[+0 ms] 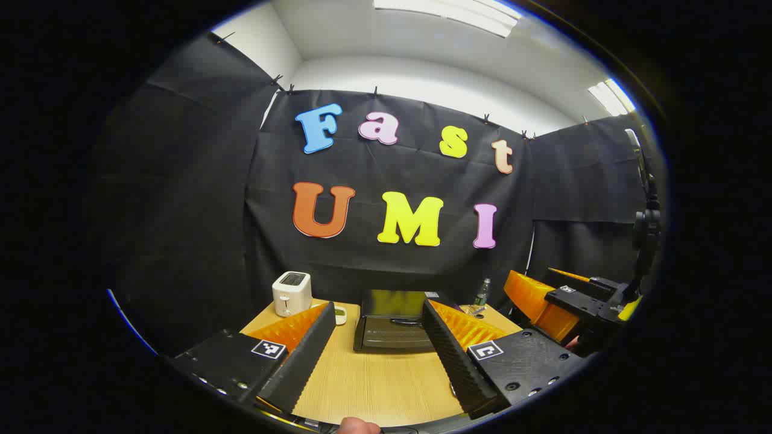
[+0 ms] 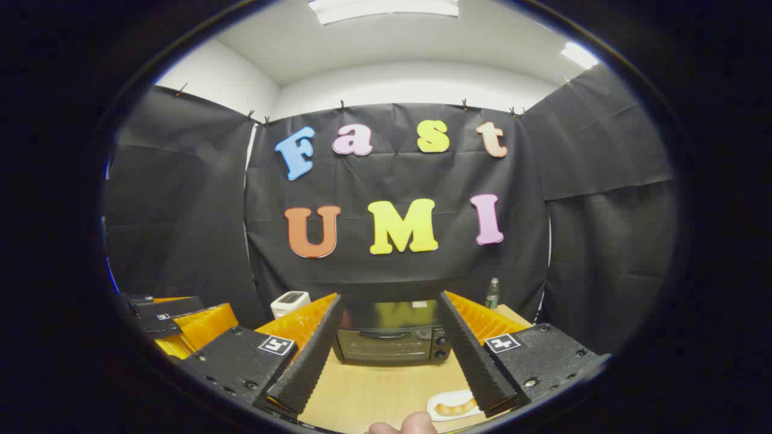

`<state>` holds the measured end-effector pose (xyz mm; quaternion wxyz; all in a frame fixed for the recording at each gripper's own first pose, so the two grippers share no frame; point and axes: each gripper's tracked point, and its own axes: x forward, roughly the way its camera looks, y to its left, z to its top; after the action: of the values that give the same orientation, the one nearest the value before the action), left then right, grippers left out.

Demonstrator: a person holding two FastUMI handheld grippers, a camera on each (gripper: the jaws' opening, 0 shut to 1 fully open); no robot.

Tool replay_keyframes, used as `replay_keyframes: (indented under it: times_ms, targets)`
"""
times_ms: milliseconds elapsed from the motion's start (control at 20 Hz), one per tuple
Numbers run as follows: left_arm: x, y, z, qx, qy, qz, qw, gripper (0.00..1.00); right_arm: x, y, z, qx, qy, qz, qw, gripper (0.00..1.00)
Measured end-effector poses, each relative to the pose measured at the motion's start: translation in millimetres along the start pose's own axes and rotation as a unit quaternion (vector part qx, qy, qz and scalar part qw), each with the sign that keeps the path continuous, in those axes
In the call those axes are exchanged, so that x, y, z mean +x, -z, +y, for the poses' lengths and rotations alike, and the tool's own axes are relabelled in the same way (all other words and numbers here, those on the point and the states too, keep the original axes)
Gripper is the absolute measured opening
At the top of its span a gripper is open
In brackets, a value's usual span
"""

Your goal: Open the electric oven with the left hand, put the food in, and close the electric oven.

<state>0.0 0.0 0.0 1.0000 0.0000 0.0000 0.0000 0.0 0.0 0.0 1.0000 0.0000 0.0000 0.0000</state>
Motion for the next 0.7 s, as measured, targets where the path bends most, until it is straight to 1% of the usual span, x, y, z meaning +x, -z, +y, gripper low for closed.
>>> replay_keyframes:
  times_ms: [150, 400, 700]
  targets:
    - [3.4, 0.9, -0.7, 0.001, 0.006, 0.0, 1.0, 0.94, 6.2, -1.2, 3.7, -0.001, -0.003, -0.001, 1.0, 0.96]
    - [13.4, 4.9, 3.6, 0.001, 0.004, 0.006, 1.0, 0.94, 14.1, -1.6, 7.8, 0.002, -0.008, -0.005, 1.0, 0.96]
    - [14.1, -1.6, 13.3, 0.013, -0.011, 0.002, 1.0, 0.94, 23.6, -6.6, 13.4, 0.016, -0.014, -0.012, 1.0, 0.96]
